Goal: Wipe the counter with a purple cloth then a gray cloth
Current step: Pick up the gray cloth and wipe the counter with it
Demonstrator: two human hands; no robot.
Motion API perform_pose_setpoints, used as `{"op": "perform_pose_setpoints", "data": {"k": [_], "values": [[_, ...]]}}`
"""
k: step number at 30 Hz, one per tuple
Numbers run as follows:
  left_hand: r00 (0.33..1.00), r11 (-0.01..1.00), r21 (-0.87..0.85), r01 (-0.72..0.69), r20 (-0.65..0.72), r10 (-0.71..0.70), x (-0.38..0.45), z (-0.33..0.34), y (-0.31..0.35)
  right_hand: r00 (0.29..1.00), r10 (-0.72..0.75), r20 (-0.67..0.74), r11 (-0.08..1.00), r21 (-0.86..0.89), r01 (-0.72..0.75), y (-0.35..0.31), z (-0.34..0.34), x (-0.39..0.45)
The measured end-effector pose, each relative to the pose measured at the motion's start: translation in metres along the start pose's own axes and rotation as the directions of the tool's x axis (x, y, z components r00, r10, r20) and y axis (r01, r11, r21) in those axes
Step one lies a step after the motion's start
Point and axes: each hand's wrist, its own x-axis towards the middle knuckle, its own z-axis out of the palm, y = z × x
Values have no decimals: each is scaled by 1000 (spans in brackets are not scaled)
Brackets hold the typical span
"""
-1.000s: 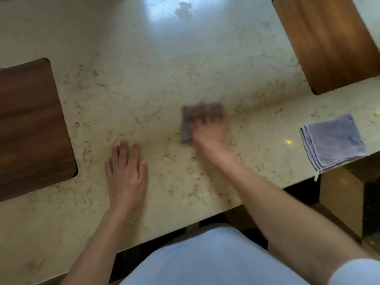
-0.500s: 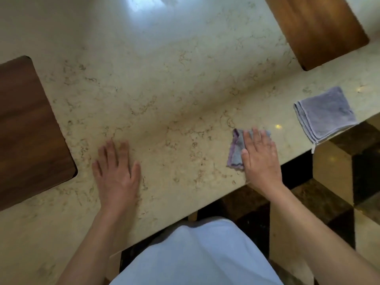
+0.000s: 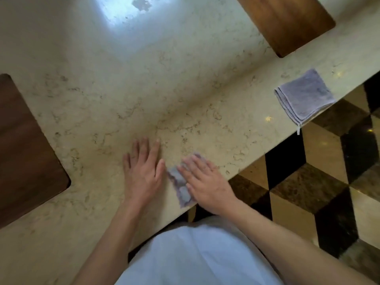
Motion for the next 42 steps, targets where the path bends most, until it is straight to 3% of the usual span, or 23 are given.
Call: {"op": "perform_pose_setpoints", "data": {"k": [2,4,6,7,8,11,13,16,18,19,21,23,26,27,28,29,31,33,35,37,39,41,42], "values": [[1000,996,85,4,12,-5,1,6,-1,956,293,4,954,-68,-292,85,-15,15],[1000,996,87,21,7,-22,2,9,-1,803,597,10,803,-1,-597,158,-38,51],[997,997,72,24,-68,-19,-2,9,4,677,736,-6,677,51,-735,179,-58,102],[996,999,25,26,-91,-23,0,9,4,684,729,-27,684,34,-728,164,-62,129],[991,998,-49,50,-125,-56,-2,-2,9,735,677,-39,736,31,-676,137,-59,152],[968,941,-325,96,-190,-164,10,14,2,973,214,-88,977,34,-212,15,-35,176],[948,849,-523,76,-225,-223,18,16,-4,998,-36,50,982,185,27,-56,-25,141],[931,935,-310,171,-261,-257,3,-1,-5,962,-274,-13,931,247,269,-73,0,60],[938,958,-190,215,-234,-257,0,-17,8,968,-249,-18,959,135,249,-31,2,34],[952,965,-133,228,-179,-249,6,-3,10,986,-169,-6,979,115,169,1,-4,35],[958,960,1,278,-75,-278,11,8,18,981,194,21,969,154,-195,79,-24,49],[953,952,66,298,-82,-292,14,14,22,873,487,-27,871,98,-482,163,-46,74],[954,951,98,293,-94,-284,12,14,22,764,636,-110,770,34,-637,220,-65,139],[951,946,113,304,-89,-295,13,16,22,748,652,-125,756,35,-653,211,-63,160],[947,942,108,318,-82,-310,14,16,23,776,622,-105,782,38,-622,192,-61,173],[943,938,105,330,-85,-322,15,16,24,851,516,-94,856,13,-518,167,-55,174],[936,932,102,348,-95,-339,16,14,27,988,150,-21,988,-25,-151,107,-37,133],[930,927,92,364,-84,-357,17,12,30,995,-98,0,995,0,98,75,-20,54],[923,921,74,381,-79,-376,17,10,35,981,-193,35,981,-15,194,105,-20,11],[907,909,37,416,-86,-412,20,8,44,990,-134,46,985,-106,139,165,-31,22],[900,903,15,429,-89,-426,28,5,59,989,127,70,984,-134,-117,219,-50,66],[927,929,34,370,-76,-366,39,4,81,915,404,-16,914,-41,-404,249,-66,117],[943,943,45,329,-64,-326,46,7,92,883,469,-38,883,-10,-469,248,-69,131]]}}
